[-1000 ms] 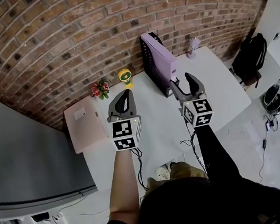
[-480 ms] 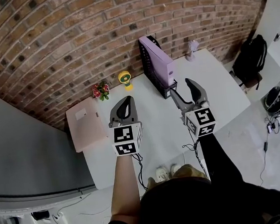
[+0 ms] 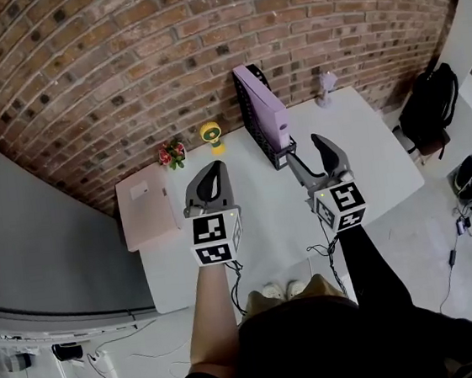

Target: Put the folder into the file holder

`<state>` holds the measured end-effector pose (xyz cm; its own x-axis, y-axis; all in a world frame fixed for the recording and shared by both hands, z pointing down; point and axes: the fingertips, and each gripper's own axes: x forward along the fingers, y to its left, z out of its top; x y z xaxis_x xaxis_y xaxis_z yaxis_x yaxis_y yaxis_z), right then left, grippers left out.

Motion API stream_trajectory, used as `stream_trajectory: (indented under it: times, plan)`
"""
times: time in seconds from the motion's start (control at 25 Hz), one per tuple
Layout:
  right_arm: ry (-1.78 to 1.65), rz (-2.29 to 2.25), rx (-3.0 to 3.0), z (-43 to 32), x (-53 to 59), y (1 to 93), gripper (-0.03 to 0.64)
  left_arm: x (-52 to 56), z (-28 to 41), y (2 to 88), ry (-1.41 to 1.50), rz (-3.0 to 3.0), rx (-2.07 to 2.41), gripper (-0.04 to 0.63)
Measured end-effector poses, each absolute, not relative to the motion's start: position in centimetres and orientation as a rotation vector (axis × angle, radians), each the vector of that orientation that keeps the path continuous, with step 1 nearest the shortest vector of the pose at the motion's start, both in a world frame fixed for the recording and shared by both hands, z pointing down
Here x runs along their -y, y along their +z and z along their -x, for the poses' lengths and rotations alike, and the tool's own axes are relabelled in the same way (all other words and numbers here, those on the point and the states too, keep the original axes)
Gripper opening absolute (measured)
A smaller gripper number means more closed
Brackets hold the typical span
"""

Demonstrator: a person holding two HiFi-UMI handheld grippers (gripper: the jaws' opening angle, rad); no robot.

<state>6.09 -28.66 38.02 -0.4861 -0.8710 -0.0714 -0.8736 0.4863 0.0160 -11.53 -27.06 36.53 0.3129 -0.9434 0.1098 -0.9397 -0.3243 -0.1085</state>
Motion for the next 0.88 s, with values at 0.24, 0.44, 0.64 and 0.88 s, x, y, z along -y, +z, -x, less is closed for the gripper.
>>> stream_trajectory:
  times: [0.24,0.44,0.64,0.88]
  plan:
    - [0.091,1.476,-2.704,-6.6,27.7,38.5,0.275,25.7,10.0,36.2,-0.220,2.483,-1.839,0.009]
    - [0.078,1.436,-2.723,-7.0,27.1,38.9,0.273,24.8,9.3,36.4,-0.230,2.468,-1.851,0.009]
    - [0.051,1.423,-2.733,-7.5,27.1,38.9,0.259,24.6,8.6,36.2,-0.219,2.467,-1.851,0.009]
    - [0.055,1.460,-2.744,-8.1,27.2,39.1,0.160,24.9,7.8,36.5,-0.227,2.480,-1.834,0.009]
